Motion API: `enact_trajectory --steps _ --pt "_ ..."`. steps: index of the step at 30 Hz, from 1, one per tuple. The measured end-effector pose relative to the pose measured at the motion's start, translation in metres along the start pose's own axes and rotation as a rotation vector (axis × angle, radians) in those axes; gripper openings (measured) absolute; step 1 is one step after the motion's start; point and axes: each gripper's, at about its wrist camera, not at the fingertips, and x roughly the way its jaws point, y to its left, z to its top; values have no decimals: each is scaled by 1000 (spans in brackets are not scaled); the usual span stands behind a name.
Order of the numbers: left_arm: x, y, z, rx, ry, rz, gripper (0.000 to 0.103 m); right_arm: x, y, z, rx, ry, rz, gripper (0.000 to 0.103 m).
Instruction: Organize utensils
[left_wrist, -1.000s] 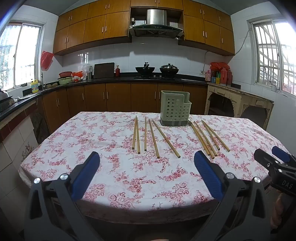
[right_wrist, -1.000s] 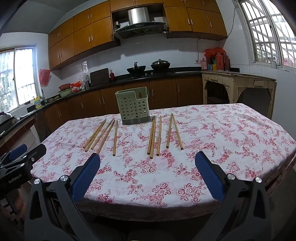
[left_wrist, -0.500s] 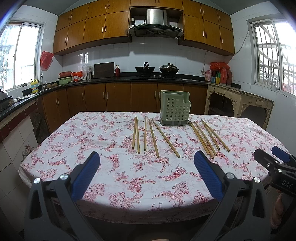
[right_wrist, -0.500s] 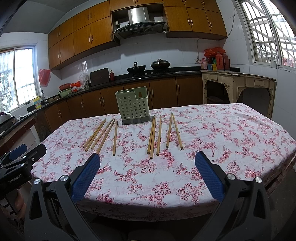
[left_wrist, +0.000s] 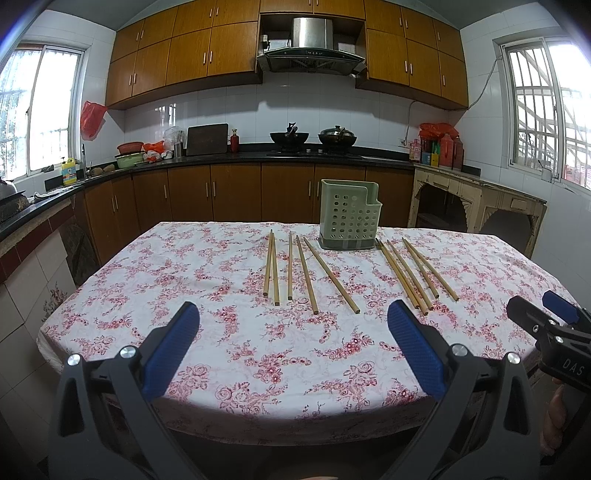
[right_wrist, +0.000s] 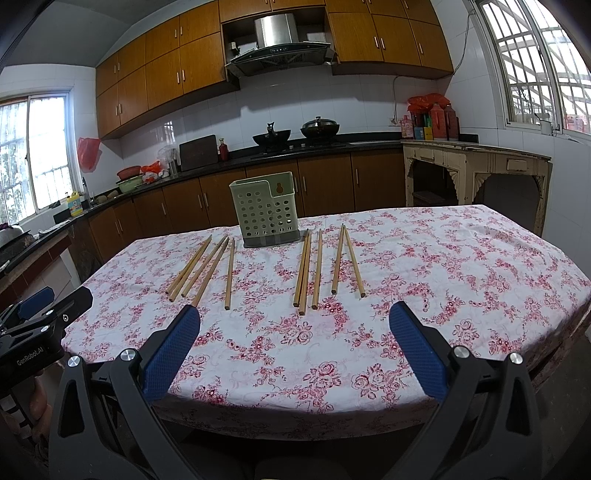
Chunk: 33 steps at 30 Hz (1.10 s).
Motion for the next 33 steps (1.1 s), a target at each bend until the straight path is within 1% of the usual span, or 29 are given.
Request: enact_trajectory --steps 33 --pt "4 -1 -1 1 3 0 99 1 0 0 1 3 0 101"
